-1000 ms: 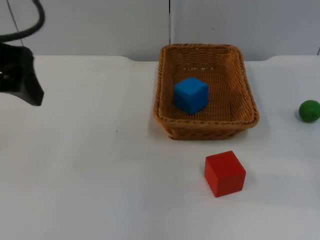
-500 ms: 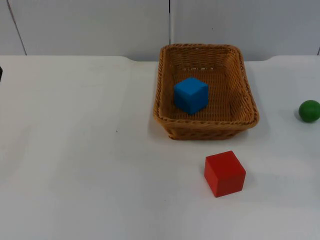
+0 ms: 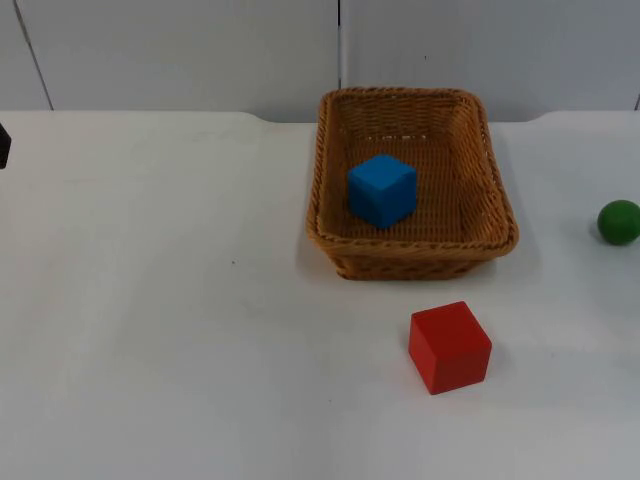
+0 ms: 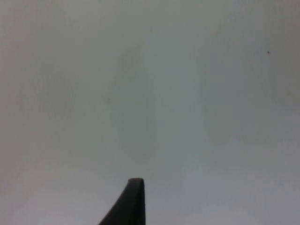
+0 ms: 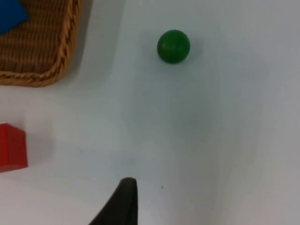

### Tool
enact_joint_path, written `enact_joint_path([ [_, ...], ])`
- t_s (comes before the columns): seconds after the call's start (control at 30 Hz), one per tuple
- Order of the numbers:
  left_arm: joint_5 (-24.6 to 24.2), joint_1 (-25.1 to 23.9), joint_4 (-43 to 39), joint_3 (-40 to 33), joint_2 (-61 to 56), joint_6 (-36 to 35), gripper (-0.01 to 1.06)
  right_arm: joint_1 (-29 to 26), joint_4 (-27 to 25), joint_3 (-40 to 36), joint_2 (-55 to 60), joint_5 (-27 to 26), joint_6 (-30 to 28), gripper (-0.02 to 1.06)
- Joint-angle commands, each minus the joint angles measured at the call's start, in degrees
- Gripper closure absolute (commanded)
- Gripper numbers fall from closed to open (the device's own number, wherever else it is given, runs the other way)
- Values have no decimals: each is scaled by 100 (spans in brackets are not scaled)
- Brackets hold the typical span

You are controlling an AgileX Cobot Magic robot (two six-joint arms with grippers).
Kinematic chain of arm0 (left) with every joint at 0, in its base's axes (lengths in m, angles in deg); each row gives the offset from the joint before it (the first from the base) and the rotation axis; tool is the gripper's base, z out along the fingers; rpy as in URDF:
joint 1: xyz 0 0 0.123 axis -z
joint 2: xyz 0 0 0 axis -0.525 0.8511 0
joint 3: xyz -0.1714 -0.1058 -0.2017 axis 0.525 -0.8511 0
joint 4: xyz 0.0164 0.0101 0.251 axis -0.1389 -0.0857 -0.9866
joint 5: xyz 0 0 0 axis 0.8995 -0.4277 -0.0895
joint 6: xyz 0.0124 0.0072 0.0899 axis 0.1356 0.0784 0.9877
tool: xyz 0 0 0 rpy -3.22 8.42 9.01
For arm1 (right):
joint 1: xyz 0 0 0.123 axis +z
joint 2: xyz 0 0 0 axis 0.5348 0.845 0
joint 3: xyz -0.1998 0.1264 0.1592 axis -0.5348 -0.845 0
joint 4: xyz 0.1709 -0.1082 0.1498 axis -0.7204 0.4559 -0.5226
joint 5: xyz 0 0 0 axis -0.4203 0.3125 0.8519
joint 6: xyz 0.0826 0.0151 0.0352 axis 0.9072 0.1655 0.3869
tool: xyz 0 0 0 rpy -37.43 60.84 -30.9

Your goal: Place all geometric objects except the red cube into the basket.

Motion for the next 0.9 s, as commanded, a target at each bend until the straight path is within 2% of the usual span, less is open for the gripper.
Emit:
enact_joint_path([
  [0.0,100,-14,69,-15,-45,11,5,-31,83,326,560,-53,-72,-1],
  [0.07,102,-14,83,-15,-45,11,5,-31,83,824,1380,-180,-72,-1],
  [0.27,102,-14,104,-15,-45,11,5,-31,83,1582,2695,-452,-72,-1],
  [0.4,113,-14,103,-15,-45,11,5,11,33,2390,4022,-883,-72,-1],
  [0.57,134,-14,92,-15,-45,23,5,280,83,2802,4946,-1351,-222,-1],
  [0.87,110,-14,92,-15,-45,20,5,413,219,3095,5819,-1574,-207,0],
])
